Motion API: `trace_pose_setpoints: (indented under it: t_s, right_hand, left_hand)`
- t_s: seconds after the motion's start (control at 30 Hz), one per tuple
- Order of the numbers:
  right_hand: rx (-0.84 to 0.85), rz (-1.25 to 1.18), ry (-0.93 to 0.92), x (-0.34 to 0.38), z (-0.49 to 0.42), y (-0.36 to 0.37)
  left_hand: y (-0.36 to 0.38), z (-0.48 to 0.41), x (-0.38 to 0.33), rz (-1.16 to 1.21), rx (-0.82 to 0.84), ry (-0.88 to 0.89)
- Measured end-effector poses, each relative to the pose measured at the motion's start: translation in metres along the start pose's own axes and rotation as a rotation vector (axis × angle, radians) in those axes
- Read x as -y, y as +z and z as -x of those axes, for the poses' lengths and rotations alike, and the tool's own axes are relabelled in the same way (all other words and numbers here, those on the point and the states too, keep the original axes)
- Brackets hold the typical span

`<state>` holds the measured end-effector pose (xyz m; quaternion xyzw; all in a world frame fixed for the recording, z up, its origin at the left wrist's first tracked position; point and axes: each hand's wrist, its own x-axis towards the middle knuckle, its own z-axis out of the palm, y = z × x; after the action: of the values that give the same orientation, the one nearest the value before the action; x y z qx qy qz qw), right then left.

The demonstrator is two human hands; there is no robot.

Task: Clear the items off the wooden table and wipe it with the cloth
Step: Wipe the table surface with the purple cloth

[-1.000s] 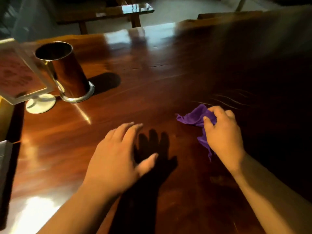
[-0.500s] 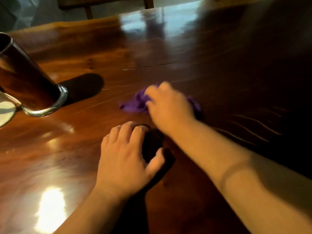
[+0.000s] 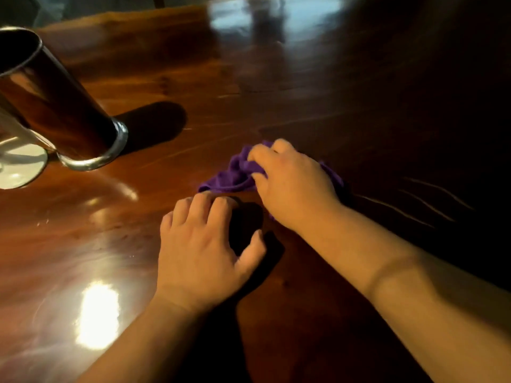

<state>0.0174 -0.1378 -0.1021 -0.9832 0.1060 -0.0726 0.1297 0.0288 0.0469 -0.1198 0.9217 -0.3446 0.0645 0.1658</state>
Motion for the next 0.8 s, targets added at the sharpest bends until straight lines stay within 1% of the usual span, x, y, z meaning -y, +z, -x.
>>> trace_pose_setpoints:
  t_s: [0.07, 0.13, 0.17, 0.23, 0.27, 0.3, 0.33, 0.37, 0.47, 0.5, 0.57, 0.63, 0.7, 0.77, 0.8]
  right_hand:
    - [-0.059, -0.02, 0.015, -0.022, 0.042, -0.015]
    - [-0.08, 0.056, 0.089, -0.062, 0.058, -0.033]
    - [-0.102, 0.106, 0.157, -0.089, 0.052, -0.038]
    - [-0.154, 0.194, 0.385, -0.125, 0.021, -0.045]
    - [-0.172, 0.192, 0.491, -0.126, 0.001, -0.046]
    - [-0.175, 0.191, 0.518, -0.114, -0.016, -0.043]
    - [-0.149, 0.184, 0.476, -0.093, -0.028, -0.034]
    - [-0.116, 0.165, 0.38, -0.066, -0.034, -0.023]
    - [0.007, 0.084, 0.027, 0.01, -0.002, 0.0]
    - [0.035, 0.05, -0.028, 0.016, 0.019, -0.003]
    - [0.034, -0.044, -0.032, 0.0, 0.055, -0.019]
    - [0.006, -0.029, 0.062, -0.033, 0.076, -0.037]
    - [-0.062, 0.023, 0.256, -0.063, 0.072, -0.043]
    - [-0.101, 0.078, 0.447, -0.062, 0.044, -0.038]
    - [-0.1, 0.086, 0.488, -0.047, 0.027, -0.032]
  left_hand:
    - [-0.001, 0.002, 0.004, -0.008, -0.007, -0.007]
    - [-0.001, 0.004, 0.006, -0.009, -0.001, -0.002]
    - [-0.001, 0.004, 0.006, -0.001, -0.001, 0.003]
    - [-0.001, 0.004, 0.005, 0.0, 0.0, 0.01]
    - [-0.001, 0.004, 0.004, -0.002, -0.001, 0.009]
    - [-0.001, 0.004, 0.004, 0.0, -0.003, 0.005]
    - [-0.002, 0.004, 0.004, 0.005, -0.007, -0.001]
    - [-0.002, 0.004, 0.004, 0.01, -0.01, -0.007]
    - [-0.005, 0.004, 0.004, 0.028, -0.01, -0.01]
    - [-0.007, 0.006, 0.006, 0.037, -0.006, -0.006]
    - [-0.013, 0.012, 0.011, 0.054, 0.015, 0.005]
    - [-0.02, 0.021, 0.019, 0.064, 0.041, 0.023]
    - [-0.028, 0.031, 0.029, 0.056, 0.059, 0.035]
    - [-0.034, 0.038, 0.036, 0.05, 0.053, 0.036]
    - [-0.036, 0.042, 0.039, 0.055, 0.049, 0.033]
